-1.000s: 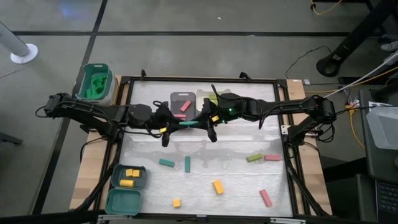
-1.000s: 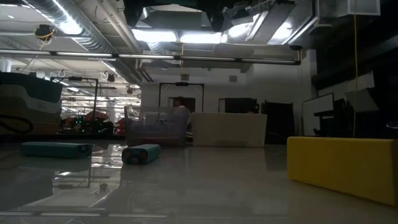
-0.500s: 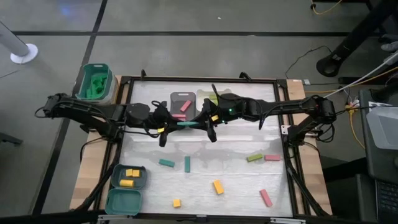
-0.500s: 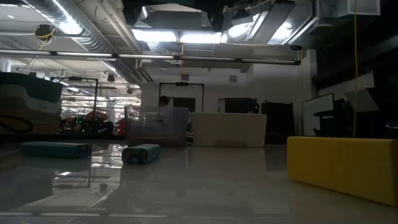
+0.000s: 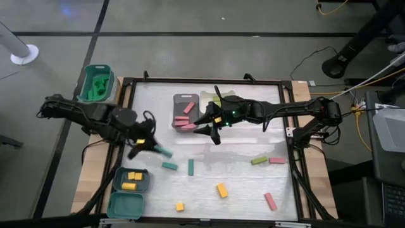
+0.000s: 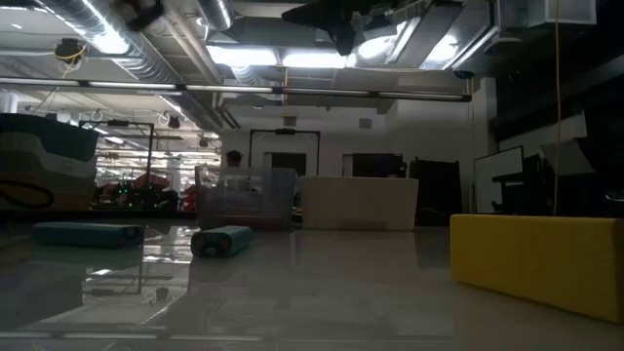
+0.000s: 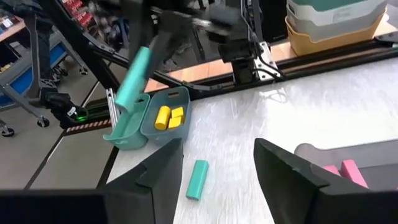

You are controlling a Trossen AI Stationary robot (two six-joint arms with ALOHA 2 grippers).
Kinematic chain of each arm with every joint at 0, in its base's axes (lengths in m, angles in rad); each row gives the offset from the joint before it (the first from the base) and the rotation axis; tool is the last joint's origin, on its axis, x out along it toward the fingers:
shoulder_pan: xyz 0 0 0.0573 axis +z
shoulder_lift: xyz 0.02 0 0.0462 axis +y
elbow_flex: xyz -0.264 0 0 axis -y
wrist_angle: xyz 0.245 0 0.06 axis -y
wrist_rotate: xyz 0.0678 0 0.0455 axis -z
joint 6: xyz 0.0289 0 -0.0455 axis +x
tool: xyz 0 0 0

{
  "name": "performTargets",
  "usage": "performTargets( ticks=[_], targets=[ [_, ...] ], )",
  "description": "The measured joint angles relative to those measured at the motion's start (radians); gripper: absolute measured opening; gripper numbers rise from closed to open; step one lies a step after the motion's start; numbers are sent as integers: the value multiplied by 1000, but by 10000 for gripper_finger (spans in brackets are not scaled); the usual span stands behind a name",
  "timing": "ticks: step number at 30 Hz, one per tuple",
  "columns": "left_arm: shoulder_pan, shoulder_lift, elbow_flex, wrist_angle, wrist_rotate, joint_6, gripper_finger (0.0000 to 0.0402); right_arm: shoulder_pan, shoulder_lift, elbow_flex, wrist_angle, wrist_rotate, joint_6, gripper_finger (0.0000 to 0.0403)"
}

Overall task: Sort blocks
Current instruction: Put the light blue block into the light blue bin

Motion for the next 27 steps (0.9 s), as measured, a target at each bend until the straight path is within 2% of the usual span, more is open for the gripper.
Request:
performTargets(
  ticks=[5, 8, 12, 18, 27],
  targets=[
    [-106, -34, 0, -199, 213, -302, 42, 0, 0, 0, -35, 0, 0, 198],
    [-191, -33, 0, -290, 291, -478, 42, 0, 0, 0, -56, 0, 0, 198],
    [-310, -23, 0, -331, 300, -636, 46, 0, 0, 0, -87, 0, 0, 198],
    [-451, 1, 0, -295, 298, -788, 61, 0, 0, 0, -114, 0, 0, 198],
    [-593, 169, 0, -241, 295, -820, 58, 0, 0, -1, -136, 1, 0, 198]
  ],
)
